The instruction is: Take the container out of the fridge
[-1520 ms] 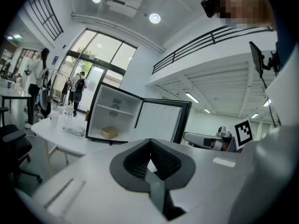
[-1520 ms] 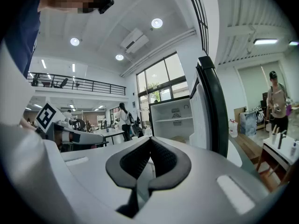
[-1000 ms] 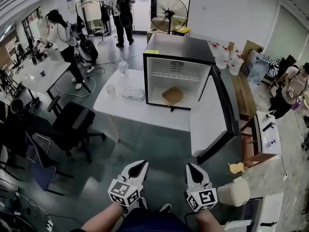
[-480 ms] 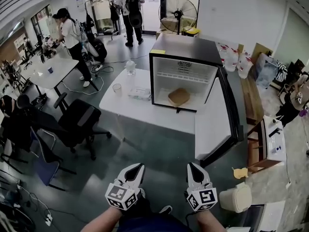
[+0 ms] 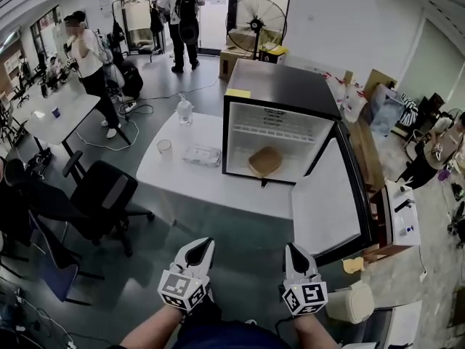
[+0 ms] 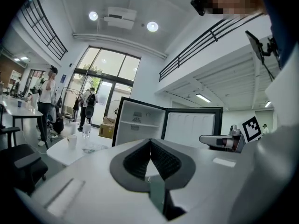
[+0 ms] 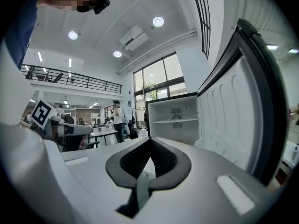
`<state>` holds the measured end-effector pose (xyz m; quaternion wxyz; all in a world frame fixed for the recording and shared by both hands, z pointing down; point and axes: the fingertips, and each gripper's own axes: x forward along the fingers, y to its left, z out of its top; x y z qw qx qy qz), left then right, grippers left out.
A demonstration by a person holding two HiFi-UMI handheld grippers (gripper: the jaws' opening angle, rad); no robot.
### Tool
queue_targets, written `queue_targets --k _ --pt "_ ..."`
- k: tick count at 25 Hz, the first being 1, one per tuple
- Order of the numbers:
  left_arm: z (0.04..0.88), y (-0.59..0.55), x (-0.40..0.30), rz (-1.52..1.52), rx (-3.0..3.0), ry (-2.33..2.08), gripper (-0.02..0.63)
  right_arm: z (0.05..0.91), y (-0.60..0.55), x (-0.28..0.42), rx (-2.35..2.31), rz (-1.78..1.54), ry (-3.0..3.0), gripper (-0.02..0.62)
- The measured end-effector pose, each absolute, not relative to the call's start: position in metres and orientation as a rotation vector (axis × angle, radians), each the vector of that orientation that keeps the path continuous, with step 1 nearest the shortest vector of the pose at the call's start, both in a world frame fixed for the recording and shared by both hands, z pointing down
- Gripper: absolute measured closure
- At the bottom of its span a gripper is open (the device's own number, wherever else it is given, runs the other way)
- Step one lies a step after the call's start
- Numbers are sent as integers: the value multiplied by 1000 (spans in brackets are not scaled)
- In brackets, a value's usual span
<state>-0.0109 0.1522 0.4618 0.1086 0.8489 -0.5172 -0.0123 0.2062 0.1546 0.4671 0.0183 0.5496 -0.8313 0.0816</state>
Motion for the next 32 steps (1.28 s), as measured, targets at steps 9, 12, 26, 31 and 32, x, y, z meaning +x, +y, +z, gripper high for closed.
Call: queue_targets --k 9,12,26,31,32 --pt "451 76 -72 -44 2570 -1437 601 463 89 159 1844 240 -2479 589" --pt "455 60 -86 -38 2572 -1421 601 468 78 142 1841 247 -2463 589" --pt "492 -15 -49 0 2503 -1275 601 491 0 125 1753 311 -2499 589" --pt "510 -55 -24 51 2446 -1238 601 490 -37 133 1722 320 -2534 589" --pt "515 -65 -18 54 2429 -1224 601 492 -43 137 1720 329 -2534 589"
